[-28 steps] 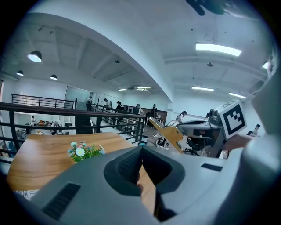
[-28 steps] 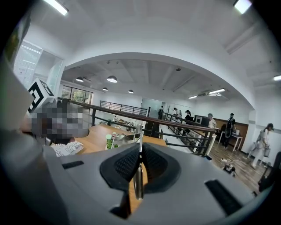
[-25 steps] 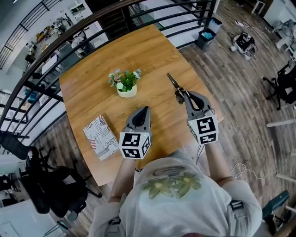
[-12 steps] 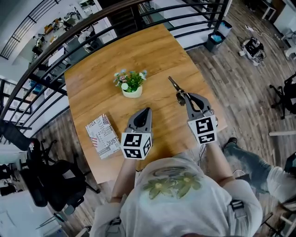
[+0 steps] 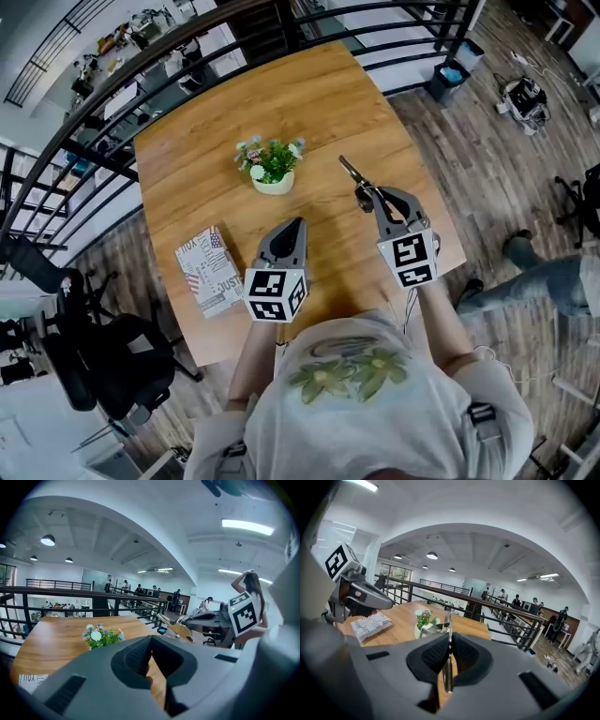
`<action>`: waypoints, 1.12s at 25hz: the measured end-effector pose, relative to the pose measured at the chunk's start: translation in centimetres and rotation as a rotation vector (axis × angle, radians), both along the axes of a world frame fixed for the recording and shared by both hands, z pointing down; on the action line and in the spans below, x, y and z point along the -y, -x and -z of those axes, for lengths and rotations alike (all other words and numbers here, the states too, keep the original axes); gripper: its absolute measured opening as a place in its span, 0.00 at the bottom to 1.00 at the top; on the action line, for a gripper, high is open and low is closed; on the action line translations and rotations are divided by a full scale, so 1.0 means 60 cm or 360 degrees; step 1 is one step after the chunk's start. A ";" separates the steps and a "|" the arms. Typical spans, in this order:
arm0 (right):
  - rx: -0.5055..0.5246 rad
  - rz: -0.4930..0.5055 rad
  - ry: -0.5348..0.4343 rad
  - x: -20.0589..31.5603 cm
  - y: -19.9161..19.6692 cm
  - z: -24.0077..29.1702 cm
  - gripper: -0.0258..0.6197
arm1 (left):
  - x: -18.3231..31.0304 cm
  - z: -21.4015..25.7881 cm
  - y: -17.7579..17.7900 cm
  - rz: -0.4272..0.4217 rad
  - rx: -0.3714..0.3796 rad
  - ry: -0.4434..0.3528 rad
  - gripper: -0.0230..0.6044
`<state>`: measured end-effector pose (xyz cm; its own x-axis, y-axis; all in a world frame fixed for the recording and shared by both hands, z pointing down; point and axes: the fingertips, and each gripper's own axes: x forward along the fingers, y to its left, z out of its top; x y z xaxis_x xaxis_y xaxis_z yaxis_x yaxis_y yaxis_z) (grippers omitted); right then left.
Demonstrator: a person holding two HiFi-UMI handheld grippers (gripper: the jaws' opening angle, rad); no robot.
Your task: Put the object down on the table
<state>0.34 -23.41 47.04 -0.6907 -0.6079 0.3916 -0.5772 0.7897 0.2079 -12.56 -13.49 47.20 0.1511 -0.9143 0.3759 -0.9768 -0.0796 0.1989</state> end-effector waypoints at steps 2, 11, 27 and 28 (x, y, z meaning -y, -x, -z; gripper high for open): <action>-0.0017 0.0014 0.0009 0.002 0.004 -0.009 0.05 | 0.003 -0.005 0.002 0.0001 -0.0013 0.0004 0.06; -0.0108 0.0071 0.0068 0.006 0.017 -0.053 0.05 | 0.015 -0.028 -0.001 -0.0008 -0.0036 0.0052 0.06; -0.0335 0.0190 0.0212 0.001 0.039 -0.172 0.05 | 0.018 -0.057 0.023 0.0022 -0.0039 0.0131 0.06; -0.0340 0.0193 0.0225 0.000 0.040 -0.179 0.05 | 0.018 -0.059 0.023 0.0022 -0.0039 0.0136 0.06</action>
